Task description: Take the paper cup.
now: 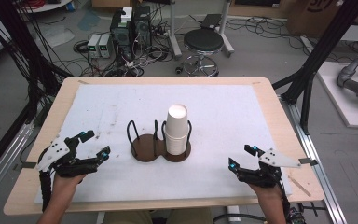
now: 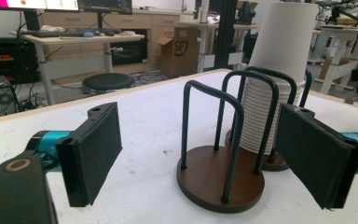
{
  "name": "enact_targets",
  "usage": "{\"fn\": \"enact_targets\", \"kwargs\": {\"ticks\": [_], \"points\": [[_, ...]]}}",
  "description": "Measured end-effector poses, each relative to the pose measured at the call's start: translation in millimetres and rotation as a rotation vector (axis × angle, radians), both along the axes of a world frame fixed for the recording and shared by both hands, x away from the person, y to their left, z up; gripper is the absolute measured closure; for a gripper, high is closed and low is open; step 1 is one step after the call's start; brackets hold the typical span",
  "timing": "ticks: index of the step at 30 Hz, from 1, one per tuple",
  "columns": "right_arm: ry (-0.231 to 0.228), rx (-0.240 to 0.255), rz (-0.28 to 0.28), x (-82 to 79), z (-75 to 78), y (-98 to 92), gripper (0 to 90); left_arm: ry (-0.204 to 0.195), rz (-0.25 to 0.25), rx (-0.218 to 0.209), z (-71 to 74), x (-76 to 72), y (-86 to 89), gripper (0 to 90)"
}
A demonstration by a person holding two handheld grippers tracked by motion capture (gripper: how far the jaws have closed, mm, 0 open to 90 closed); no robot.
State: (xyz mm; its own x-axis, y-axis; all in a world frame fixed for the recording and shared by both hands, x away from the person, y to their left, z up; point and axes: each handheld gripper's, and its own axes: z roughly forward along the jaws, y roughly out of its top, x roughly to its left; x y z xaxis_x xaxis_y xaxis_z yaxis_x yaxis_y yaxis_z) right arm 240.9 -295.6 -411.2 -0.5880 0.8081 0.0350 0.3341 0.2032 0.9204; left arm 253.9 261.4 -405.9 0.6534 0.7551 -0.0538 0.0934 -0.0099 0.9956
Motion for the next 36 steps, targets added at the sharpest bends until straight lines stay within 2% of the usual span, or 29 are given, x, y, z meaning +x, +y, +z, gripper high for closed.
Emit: {"fn": "enact_targets", "kwargs": {"ticks": [7,18,21,23,26,28,32,36], "points": [[0.007,-0.001,0.010,4.0,-3.2,0.3,20.5,0.006,0.014,-0.011,-0.9,0.4,1.9,15.4],[0.010,0.002,0.032,4.4,0.1,7.1,20.5,0.022,-0.011,-0.018,-2.5,-4.0,1.0,14.8],[0.009,0.013,0.044,5.0,2.2,11.1,20.5,0.035,-0.028,-0.011,-3.4,-5.7,-1.3,14.6],[0.005,0.017,0.055,6.6,4.4,13.4,20.5,0.049,-0.040,-0.024,-2.7,-5.9,-2.3,14.6],[0.004,0.025,0.068,8.1,7.0,15.9,20.5,0.041,-0.041,-0.025,-1.1,-7.1,-3.2,14.6],[0.006,0.033,0.096,10.5,13.2,21.1,20.4,0.018,-0.025,-0.020,0.2,-9.2,-4.5,14.6],[0.000,0.045,0.141,14.0,24.6,31.3,20.4,0.020,-0.026,-0.024,-0.7,-7.8,-4.7,14.6],[-0.016,0.036,0.176,23.0,37.9,42.9,20.4,0.021,-0.036,-0.021,-0.7,-6.9,-5.8,14.6]]}}
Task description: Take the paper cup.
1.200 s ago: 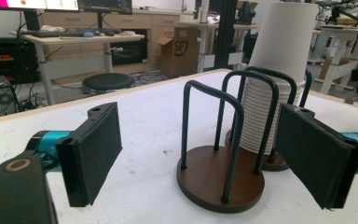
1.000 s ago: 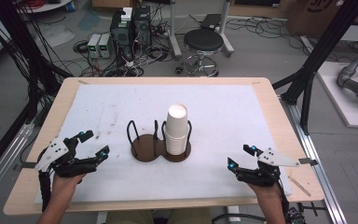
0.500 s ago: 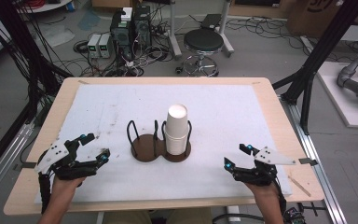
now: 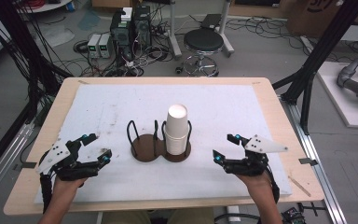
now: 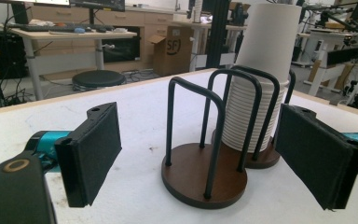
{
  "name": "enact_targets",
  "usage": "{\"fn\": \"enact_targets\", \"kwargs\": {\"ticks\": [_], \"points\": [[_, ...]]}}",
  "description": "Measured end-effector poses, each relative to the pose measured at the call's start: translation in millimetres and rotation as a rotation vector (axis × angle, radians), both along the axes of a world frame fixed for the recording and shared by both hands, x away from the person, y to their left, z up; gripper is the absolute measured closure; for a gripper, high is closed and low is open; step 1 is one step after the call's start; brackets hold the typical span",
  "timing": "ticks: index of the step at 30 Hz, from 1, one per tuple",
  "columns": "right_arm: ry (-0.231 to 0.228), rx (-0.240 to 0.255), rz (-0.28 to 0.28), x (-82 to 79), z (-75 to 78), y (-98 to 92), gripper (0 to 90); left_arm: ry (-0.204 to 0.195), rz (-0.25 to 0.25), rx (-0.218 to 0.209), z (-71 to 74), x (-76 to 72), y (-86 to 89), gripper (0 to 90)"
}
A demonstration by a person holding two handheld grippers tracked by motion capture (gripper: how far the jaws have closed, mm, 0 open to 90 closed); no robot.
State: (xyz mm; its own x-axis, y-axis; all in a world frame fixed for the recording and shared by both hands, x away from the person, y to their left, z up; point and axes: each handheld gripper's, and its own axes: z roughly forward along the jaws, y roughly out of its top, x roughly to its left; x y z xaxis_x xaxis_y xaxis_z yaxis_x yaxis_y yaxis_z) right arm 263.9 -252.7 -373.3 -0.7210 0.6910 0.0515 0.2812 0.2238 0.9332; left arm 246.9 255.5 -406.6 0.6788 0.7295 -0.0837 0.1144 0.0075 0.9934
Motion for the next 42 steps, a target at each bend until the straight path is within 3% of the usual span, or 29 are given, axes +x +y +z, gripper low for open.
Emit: {"fn": "enact_targets", "kwargs": {"ticks": [7,18,28,42], "points": [[-0.010,-0.004,0.076,19.3,24.0,24.9,20.4,0.015,-0.017,0.009,-2.0,1.1,-3.0,14.8],[-0.013,-0.028,0.151,52.6,45.3,65.7,20.4,0.015,-0.016,-0.007,-1.7,0.5,-1.1,15.1],[0.011,-0.077,0.184,74.0,51.6,94.8,20.4,0.017,-0.021,-0.013,-2.3,0.1,-0.1,15.1],[0.062,-0.093,0.199,93.7,44.9,111.9,20.4,0.014,-0.031,-0.014,-2.3,0.9,-1.3,15.2]]}}
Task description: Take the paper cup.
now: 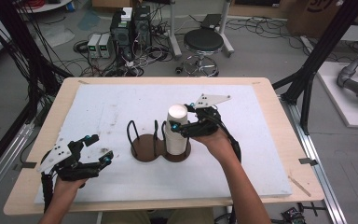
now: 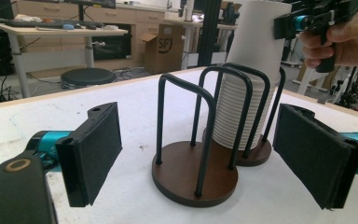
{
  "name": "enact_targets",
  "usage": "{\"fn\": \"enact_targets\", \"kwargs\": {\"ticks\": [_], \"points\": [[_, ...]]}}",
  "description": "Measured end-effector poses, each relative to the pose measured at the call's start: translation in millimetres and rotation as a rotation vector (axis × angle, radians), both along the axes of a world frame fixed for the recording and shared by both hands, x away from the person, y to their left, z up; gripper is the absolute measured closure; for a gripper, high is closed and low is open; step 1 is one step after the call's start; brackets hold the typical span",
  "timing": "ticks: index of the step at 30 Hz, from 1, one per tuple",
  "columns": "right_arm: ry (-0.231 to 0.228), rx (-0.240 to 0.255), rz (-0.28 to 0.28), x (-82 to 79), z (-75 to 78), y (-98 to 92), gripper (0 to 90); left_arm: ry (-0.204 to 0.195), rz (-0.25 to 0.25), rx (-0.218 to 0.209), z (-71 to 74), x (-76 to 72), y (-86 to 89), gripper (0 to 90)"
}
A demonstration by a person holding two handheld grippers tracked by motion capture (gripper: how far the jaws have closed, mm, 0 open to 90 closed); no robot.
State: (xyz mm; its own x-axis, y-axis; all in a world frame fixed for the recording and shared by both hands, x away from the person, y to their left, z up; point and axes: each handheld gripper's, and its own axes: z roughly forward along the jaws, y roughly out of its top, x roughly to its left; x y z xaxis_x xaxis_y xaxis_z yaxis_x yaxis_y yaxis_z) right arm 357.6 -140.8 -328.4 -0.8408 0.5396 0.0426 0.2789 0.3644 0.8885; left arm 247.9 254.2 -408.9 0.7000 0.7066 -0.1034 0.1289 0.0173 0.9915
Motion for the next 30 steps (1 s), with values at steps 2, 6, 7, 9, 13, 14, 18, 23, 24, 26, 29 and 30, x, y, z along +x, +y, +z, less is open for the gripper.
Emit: {"fn": "enact_targets", "kwargs": {"ticks": [2,6,7,9,13,14,18,23,24,26,29,30], "points": [[0.007,0.000,-0.001,1.3,-0.8,0.3,20.4,0.000,-0.002,0.001,0.0,-0.1,-0.1,15.2],[-0.001,0.012,0.006,2.6,-0.7,1.6,20.5,0.002,-0.003,0.004,-0.3,-0.1,-0.3,15.2],[-0.002,0.013,0.006,2.7,-0.7,1.8,20.6,0.002,-0.003,0.004,-0.4,-0.1,-0.3,15.2],[-0.001,0.016,0.009,3.0,-0.6,2.1,22.1,0.003,-0.004,0.004,-0.5,-0.1,-0.5,15.2],[-0.011,0.027,0.028,2.7,0.6,1.0,30.9,0.005,-0.005,0.002,-0.7,-0.1,-1.0,15.2],[-0.014,0.025,0.029,2.5,0.7,0.9,31.0,0.005,-0.006,0.002,-0.6,0.0,-1.0,15.2],[-0.019,0.022,0.032,2.0,1.0,1.1,31.6,0.005,-0.006,0.005,-0.7,0.0,-0.7,15.2],[-0.025,0.019,0.040,2.0,4.1,1.9,32.2,0.006,-0.005,0.006,-0.6,0.1,0.0,15.2],[-0.028,0.024,0.038,1.7,5.4,1.9,32.3,0.006,-0.003,0.006,-0.6,0.0,-0.1,15.2],[-0.035,0.039,0.040,1.8,9.3,1.9,32.4,0.006,-0.004,0.005,-0.8,0.2,0.0,15.2],[-0.038,0.047,0.042,1.6,16.8,1.6,32.3,0.005,-0.005,0.003,-0.6,0.1,0.1,15.2],[-0.041,0.050,0.038,1.4,19.7,1.4,32.4,0.005,-0.003,0.001,-0.5,-0.1,0.0,15.2]]}}
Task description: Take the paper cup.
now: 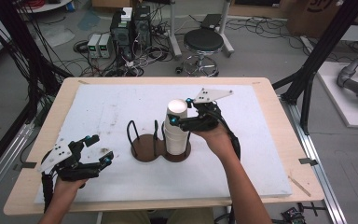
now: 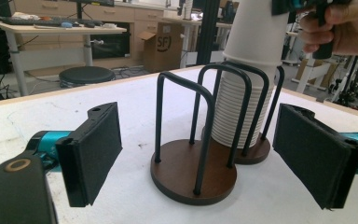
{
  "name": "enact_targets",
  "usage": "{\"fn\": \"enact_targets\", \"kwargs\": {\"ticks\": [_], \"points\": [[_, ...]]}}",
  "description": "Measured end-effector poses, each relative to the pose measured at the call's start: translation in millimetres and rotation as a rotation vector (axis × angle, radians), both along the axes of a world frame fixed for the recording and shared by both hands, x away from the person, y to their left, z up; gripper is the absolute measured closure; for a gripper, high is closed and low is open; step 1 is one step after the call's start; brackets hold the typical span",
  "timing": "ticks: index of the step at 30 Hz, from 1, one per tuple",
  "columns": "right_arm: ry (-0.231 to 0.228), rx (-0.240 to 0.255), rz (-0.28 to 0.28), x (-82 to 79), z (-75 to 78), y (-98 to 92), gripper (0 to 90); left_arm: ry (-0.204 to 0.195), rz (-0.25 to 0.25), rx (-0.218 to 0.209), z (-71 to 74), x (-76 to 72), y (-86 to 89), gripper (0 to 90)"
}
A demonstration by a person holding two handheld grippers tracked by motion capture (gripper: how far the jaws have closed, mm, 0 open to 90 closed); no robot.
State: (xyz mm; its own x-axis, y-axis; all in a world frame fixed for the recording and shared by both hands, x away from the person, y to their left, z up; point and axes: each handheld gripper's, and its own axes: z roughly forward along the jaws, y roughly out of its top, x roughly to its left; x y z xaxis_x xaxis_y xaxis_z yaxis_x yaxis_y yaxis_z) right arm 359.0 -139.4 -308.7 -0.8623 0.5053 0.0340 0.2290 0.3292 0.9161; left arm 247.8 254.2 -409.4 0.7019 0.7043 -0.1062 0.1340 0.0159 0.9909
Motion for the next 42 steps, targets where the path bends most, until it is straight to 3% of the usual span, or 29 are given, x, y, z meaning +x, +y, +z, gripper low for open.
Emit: {"fn": "enact_targets", "kwargs": {"ticks": [6,18,26,29,34,39,42], "points": [[-0.004,0.019,-0.009,-2.4,19.4,-2.3,32.8,-0.003,-0.007,-0.003,0.6,-0.5,-0.2,15.2],[-0.044,0.105,0.012,-16.5,53.3,-17.2,34.4,-0.006,-0.018,-0.005,1.7,-1.7,-2.2,15.2],[-0.071,0.177,0.014,-29.5,72.0,-35.6,35.1,-0.008,-0.024,-0.003,1.4,-1.3,-3.7,15.2],[-0.091,0.178,0.013,-36.9,78.6,-43.6,35.3,-0.008,-0.030,-0.003,1.7,-1.5,-4.9,15.2],[-0.104,0.165,0.018,-52.9,78.4,-59.7,35.6,-0.013,-0.039,0.000,1.7,-1.6,-7.4,15.2],[-0.100,0.150,0.019,-72.1,65.9,-76.9,35.9,-0.013,-0.055,0.005,1.6,-2.6,-12.9,15.2],[-0.089,0.169,0.019,-81.1,55.0,-87.8,36.0,-0.012,-0.061,0.008,1.4,-3.4,-15.2,15.2]]}}
